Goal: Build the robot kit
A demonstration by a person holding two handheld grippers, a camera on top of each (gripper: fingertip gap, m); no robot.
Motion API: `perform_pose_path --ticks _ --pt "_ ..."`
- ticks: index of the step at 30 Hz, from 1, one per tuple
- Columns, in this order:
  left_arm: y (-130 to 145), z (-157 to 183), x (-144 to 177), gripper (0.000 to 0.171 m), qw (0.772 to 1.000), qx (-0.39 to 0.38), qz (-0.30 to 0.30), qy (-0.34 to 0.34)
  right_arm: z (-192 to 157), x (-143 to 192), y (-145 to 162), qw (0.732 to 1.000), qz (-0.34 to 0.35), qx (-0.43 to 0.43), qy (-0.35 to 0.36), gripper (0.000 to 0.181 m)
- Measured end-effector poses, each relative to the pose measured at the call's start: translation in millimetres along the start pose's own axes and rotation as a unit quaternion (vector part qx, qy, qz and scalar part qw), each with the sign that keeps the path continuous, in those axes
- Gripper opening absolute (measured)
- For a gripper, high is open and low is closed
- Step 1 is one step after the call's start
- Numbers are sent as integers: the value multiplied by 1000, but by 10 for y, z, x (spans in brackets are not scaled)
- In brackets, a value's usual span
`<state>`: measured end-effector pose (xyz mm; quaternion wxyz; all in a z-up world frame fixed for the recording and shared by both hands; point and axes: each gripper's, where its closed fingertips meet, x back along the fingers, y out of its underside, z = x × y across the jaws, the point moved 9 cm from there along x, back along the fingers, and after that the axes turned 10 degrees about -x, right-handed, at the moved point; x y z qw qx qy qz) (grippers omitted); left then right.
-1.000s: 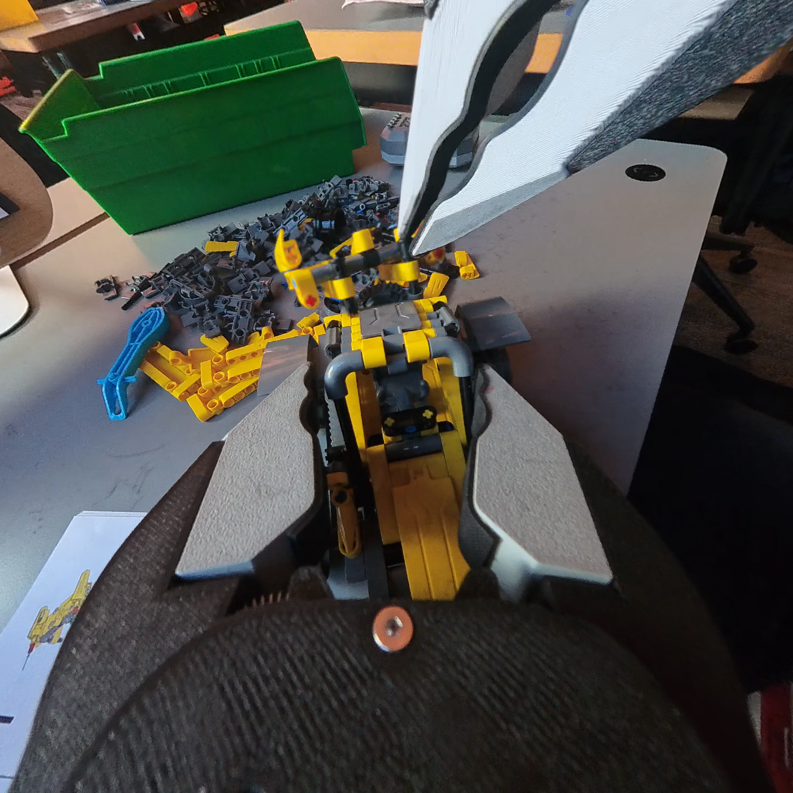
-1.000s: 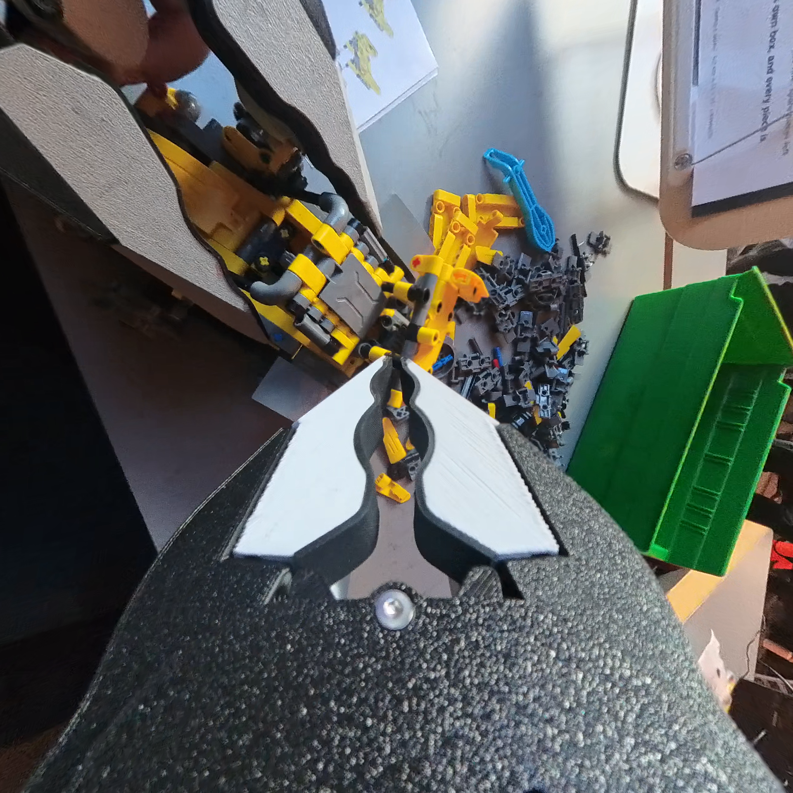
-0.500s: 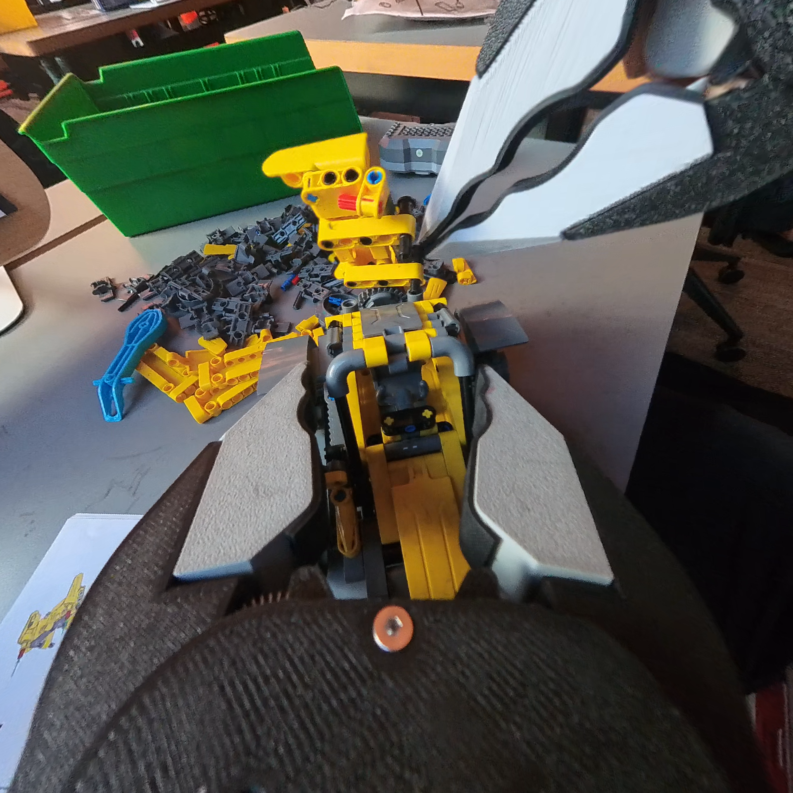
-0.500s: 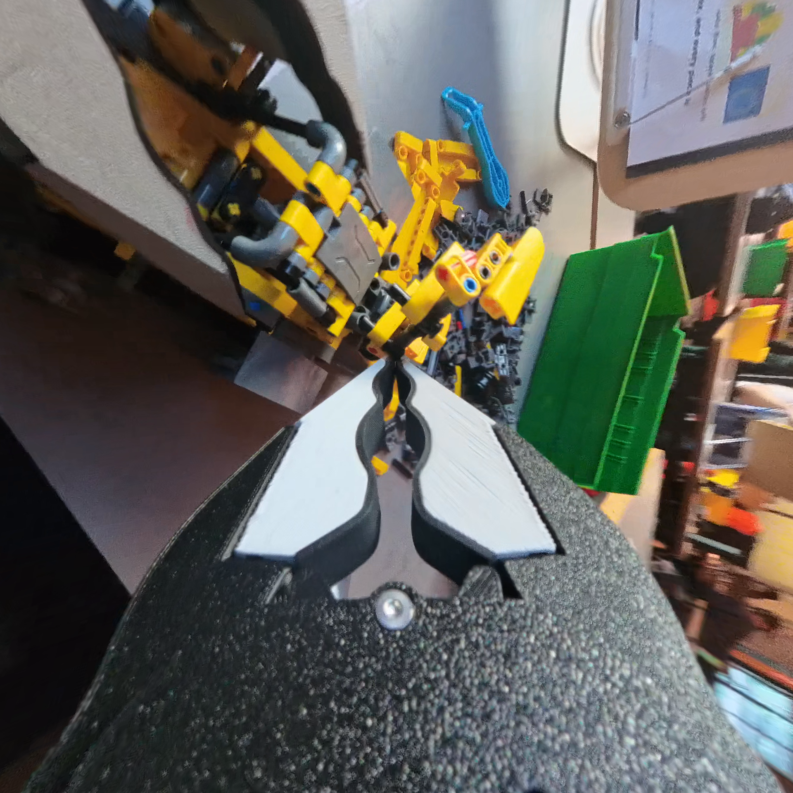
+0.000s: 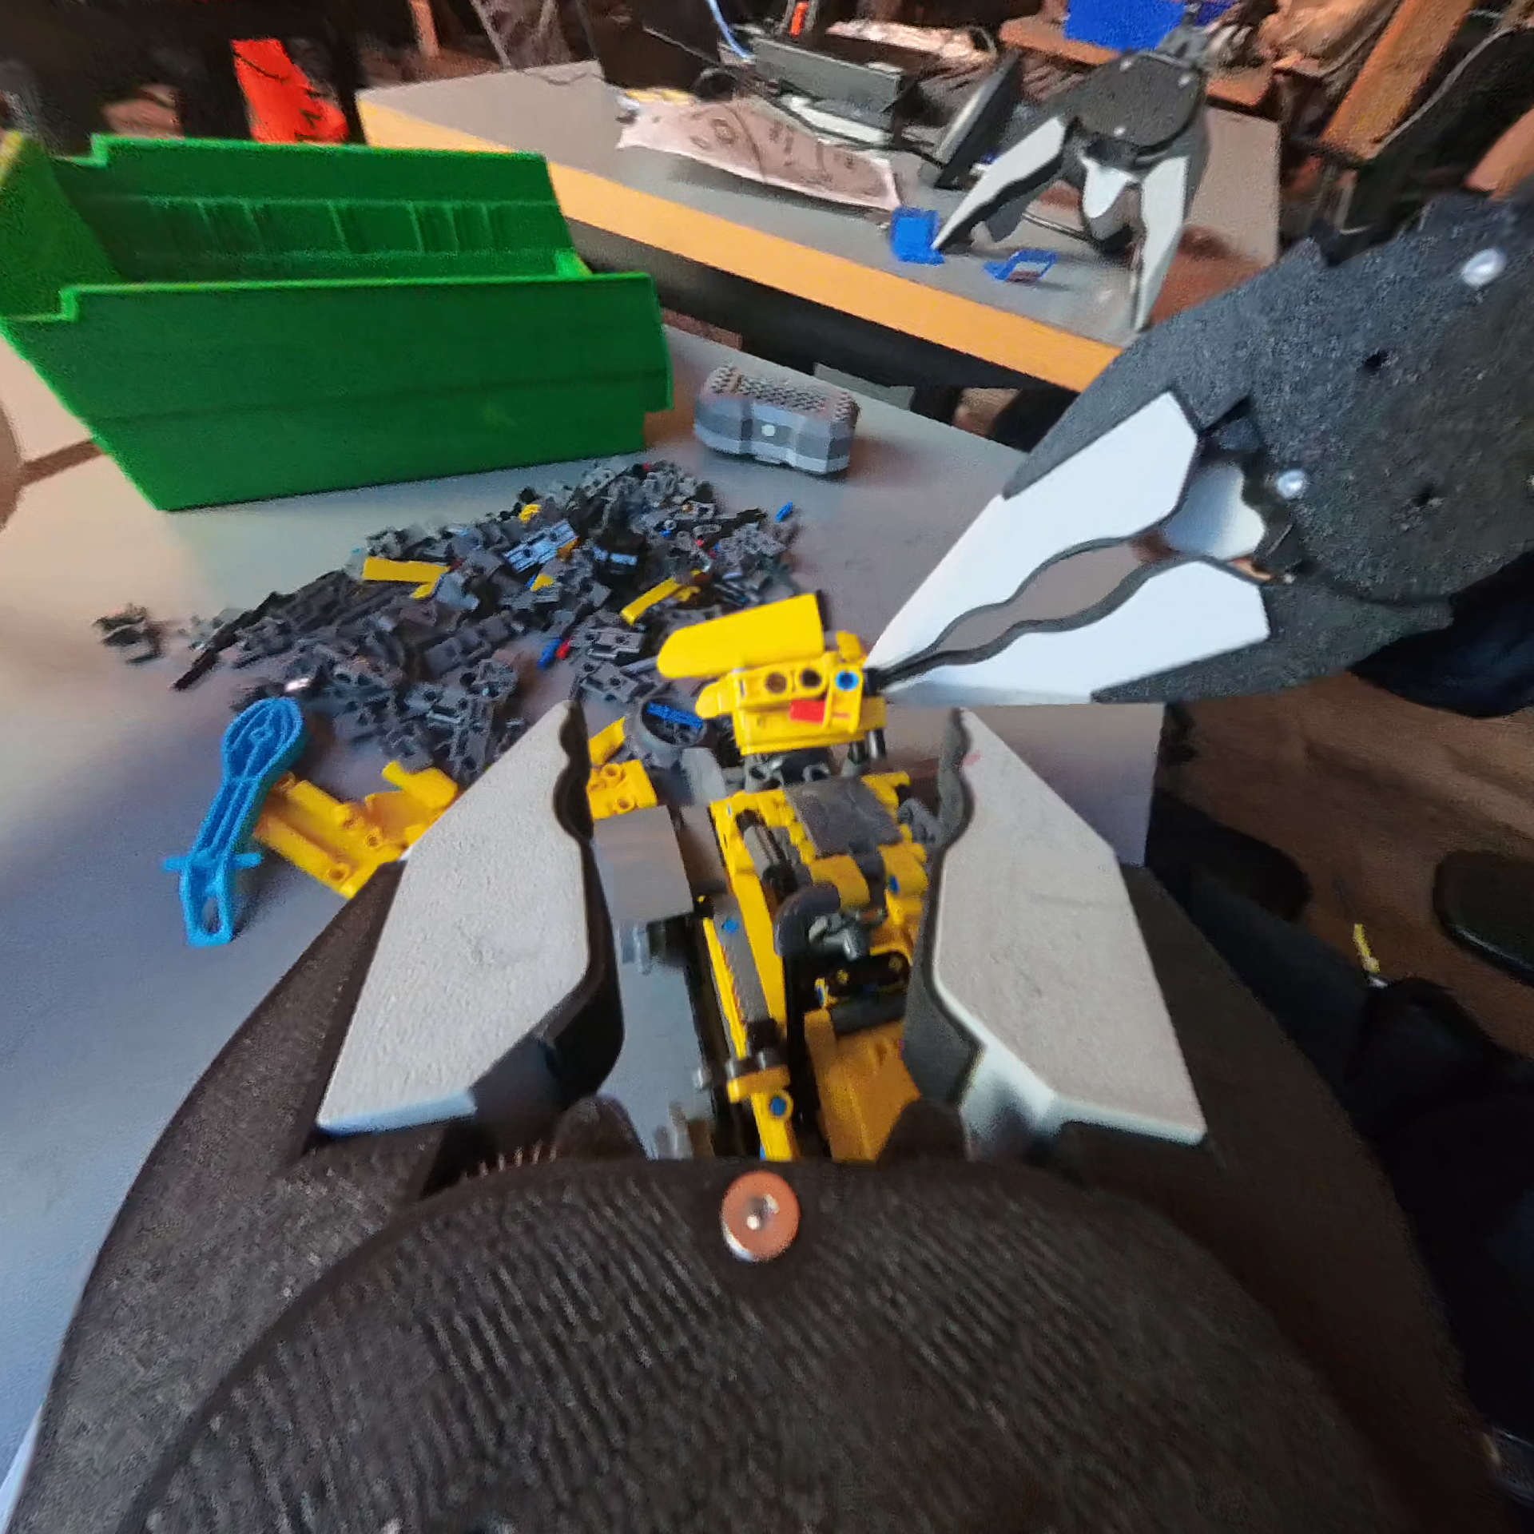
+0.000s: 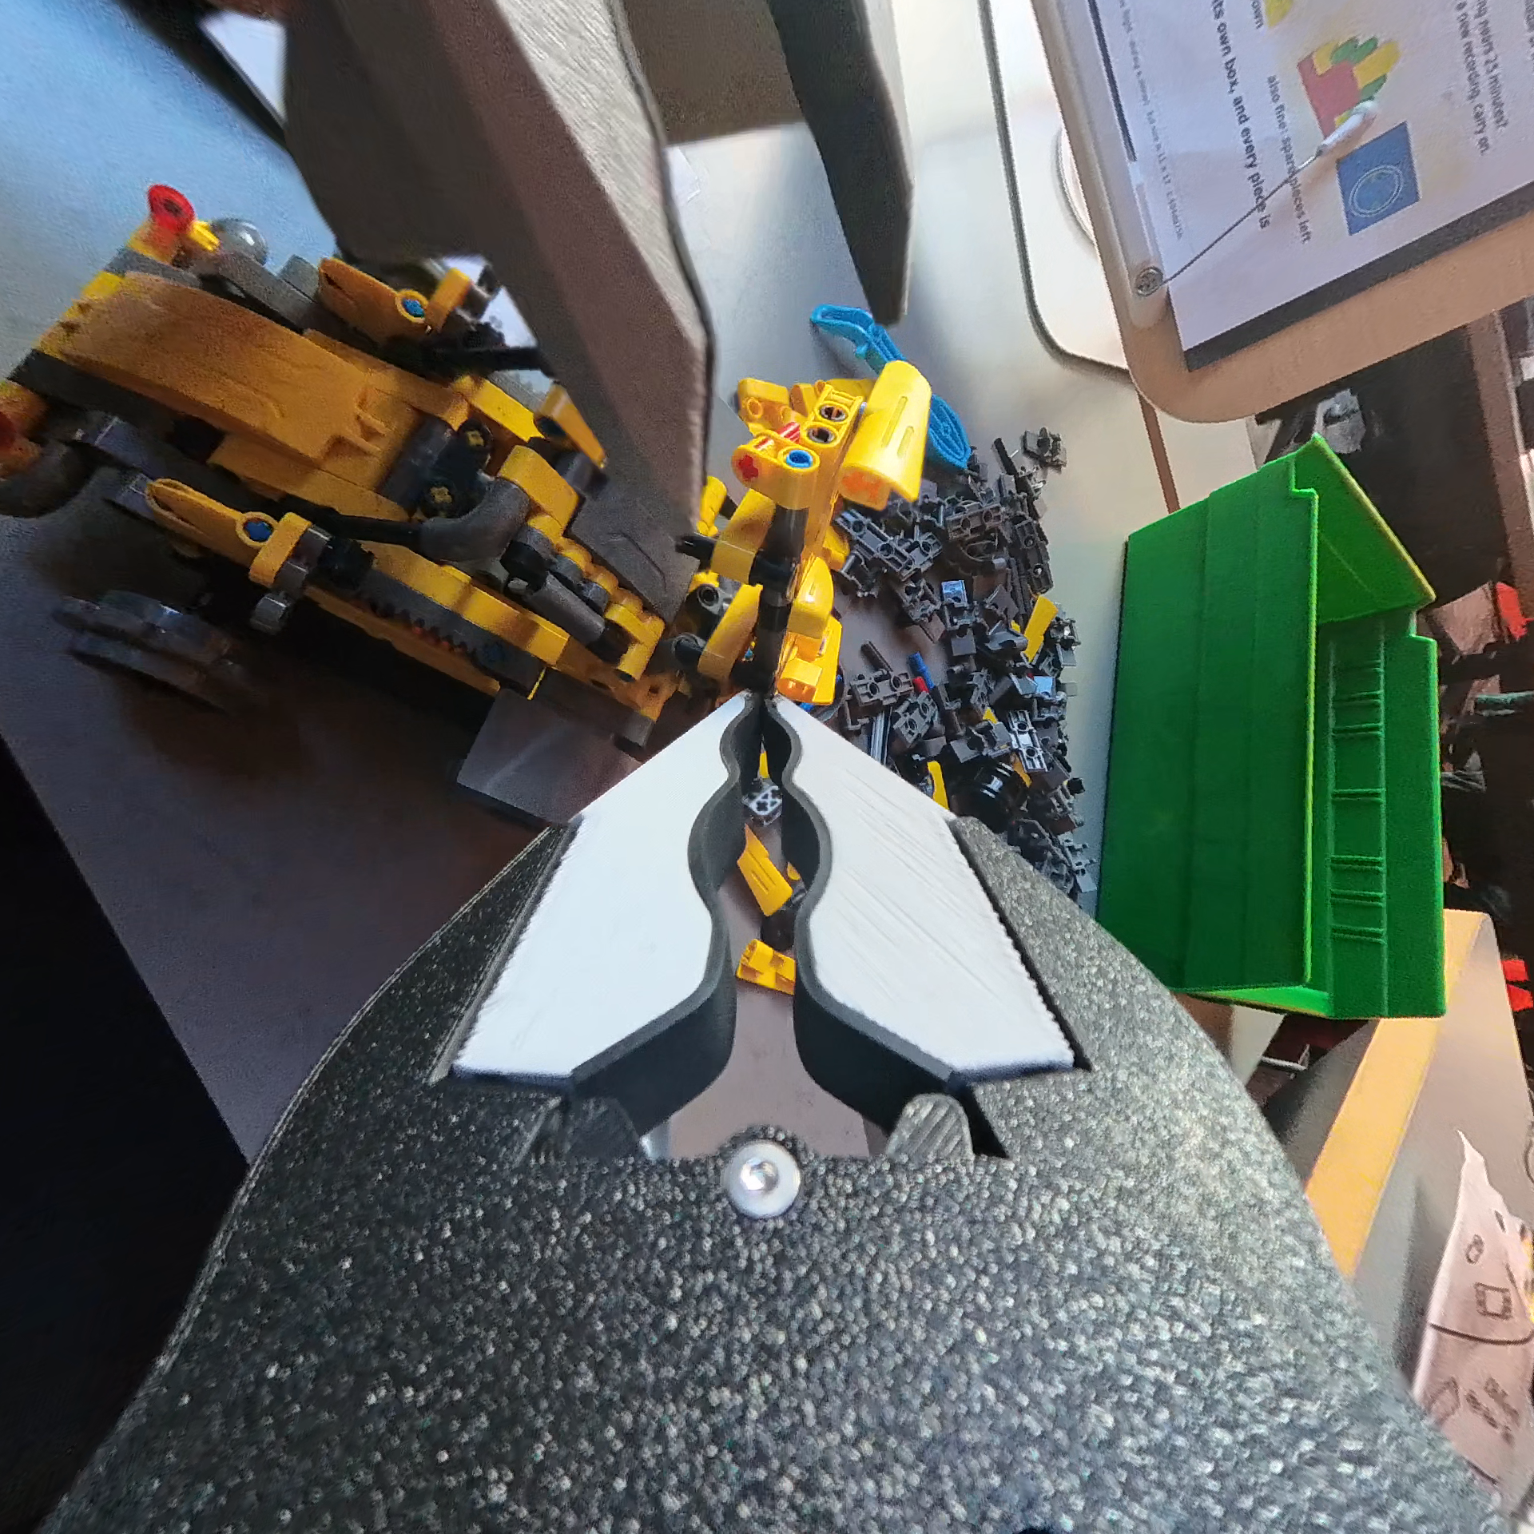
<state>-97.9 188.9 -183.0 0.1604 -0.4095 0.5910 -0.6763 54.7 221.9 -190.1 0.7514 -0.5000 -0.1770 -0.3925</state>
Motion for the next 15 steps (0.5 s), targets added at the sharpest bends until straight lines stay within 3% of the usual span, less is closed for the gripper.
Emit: perform_pose_path --ticks 4,7,15 --pt "17 -18 -192 68 996 36 -36 78 -7 20 13 1000 13 -3 -2 0" --pt "10 -10 -215 38 995 30 -23 90 -3 34 32 1000 18 -3 -6 0" --pt "42 -101 -161 38 988 71 7 135 147 156 140 994 76 -74 -35 8"
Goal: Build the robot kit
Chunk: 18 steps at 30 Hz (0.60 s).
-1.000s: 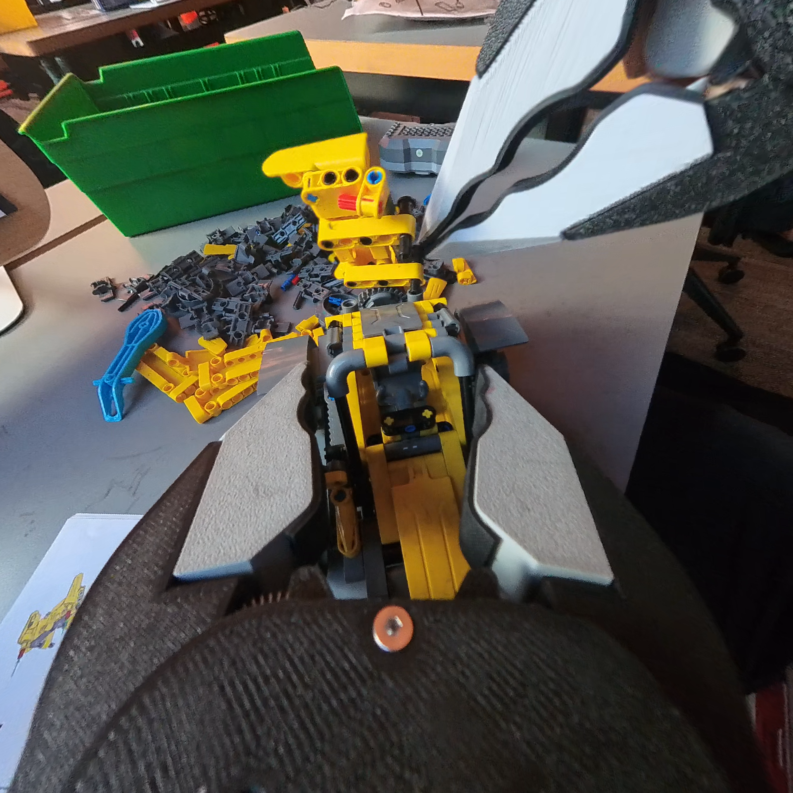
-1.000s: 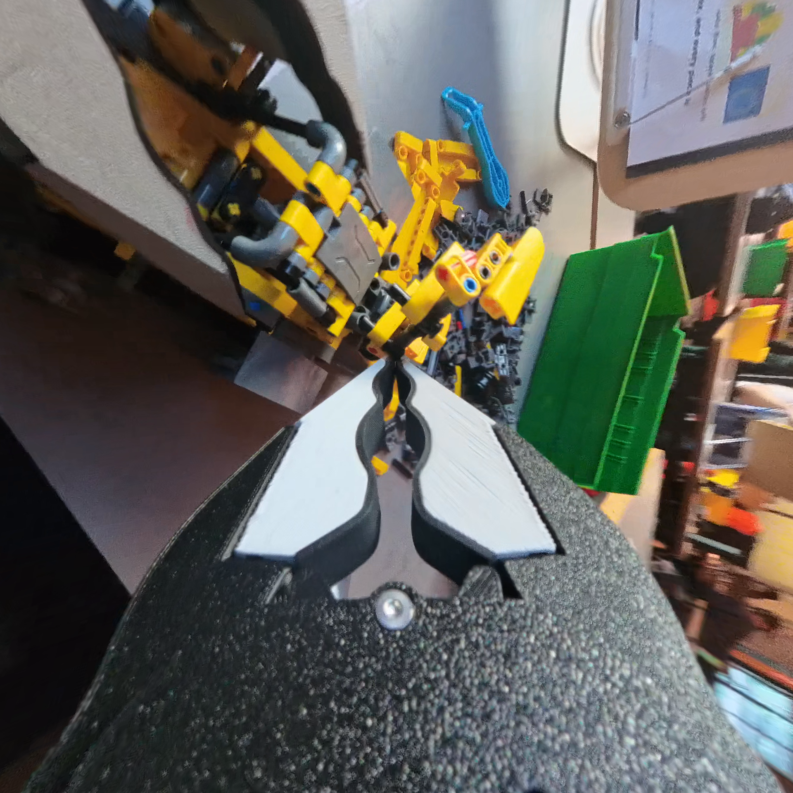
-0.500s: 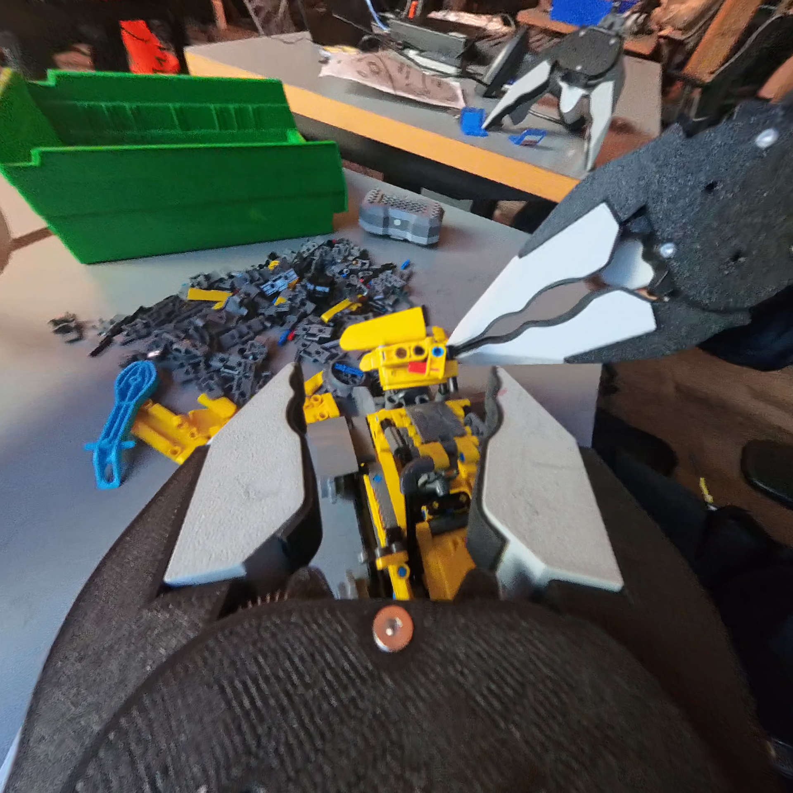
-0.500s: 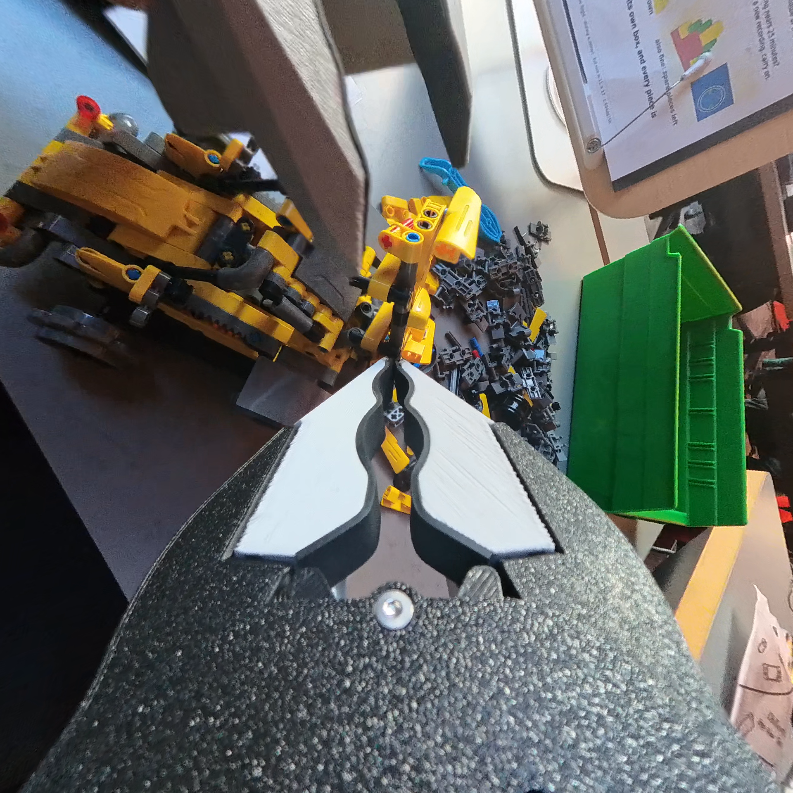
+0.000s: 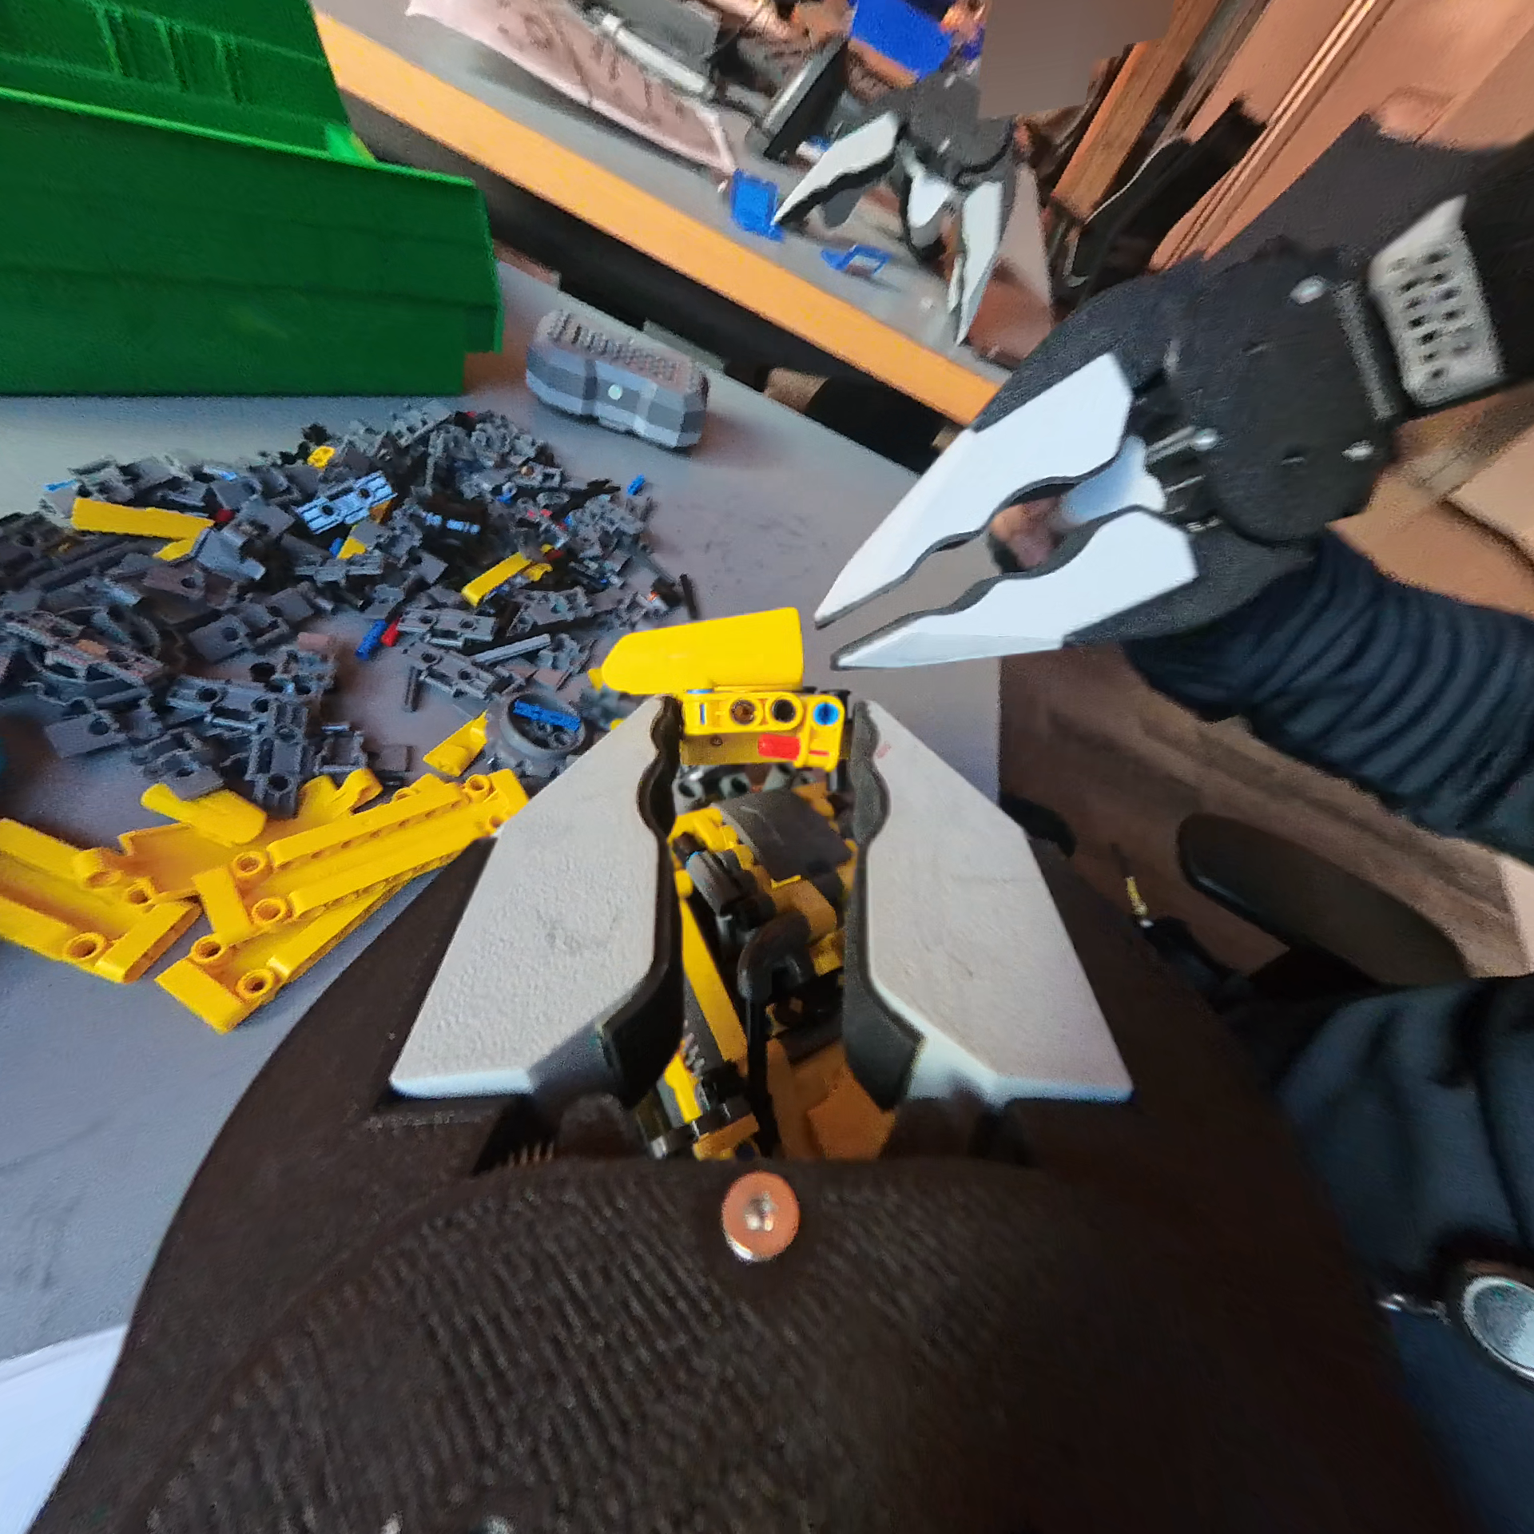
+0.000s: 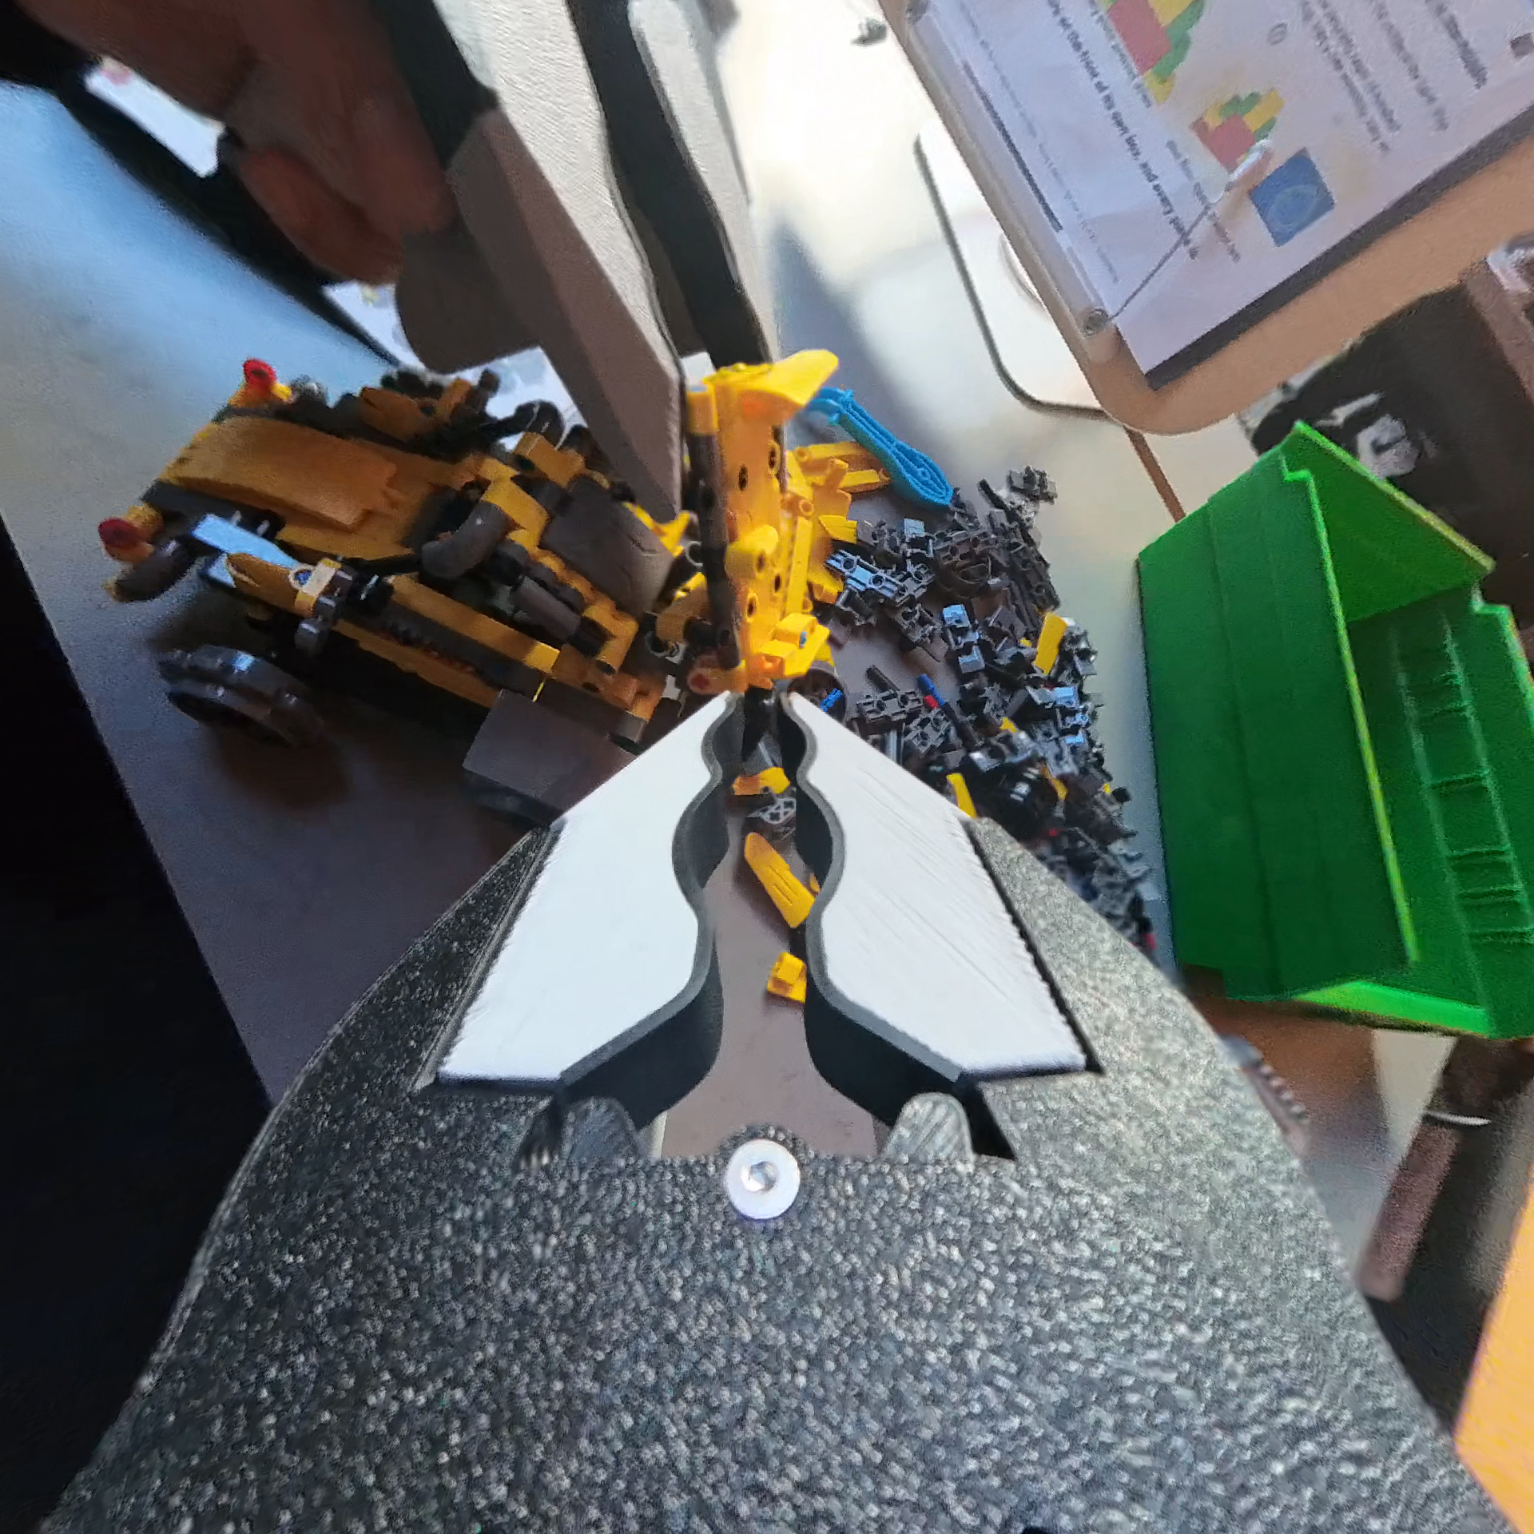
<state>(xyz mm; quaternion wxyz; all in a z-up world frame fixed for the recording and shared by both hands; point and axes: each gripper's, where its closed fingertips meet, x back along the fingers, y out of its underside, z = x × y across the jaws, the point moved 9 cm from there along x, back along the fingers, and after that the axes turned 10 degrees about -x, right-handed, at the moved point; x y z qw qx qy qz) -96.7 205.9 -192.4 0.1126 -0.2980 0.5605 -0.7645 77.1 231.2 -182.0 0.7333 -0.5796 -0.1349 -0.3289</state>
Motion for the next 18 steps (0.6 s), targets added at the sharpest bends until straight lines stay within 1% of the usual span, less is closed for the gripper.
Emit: perform_pose_path --ticks 3,5,6,8,11,14,16,18 --pt "-31 -61 40 38 998 17 30 50 73 43 31 996 23 -85 -33 14" --pt "-38 -132 51 38 996 31 36 74 111 66 53 987 43 -144 -58 25" --pt "-53 -157 68 38 995 37 43 81 127 74 70 980 52 -176 -72 33" --pt "-107 -161 119 38 992 48 74 94 154 74 107 958 73 -256 -106 59" --pt "-144 -62 182 38 982 64 126 125 143 100 128 914 127 -345 -172 74" --pt "-106 101 210 38 972 61 163 160 95 157 75 879 181 -376 -231 78" --pt "-82 193 226 38 966 57 183 175 53 171 34 869 197 -377 -251 79" --pt "-76 271 244 38 958 59 204 191 -8 176 -8 866 207 -369 -266 79"
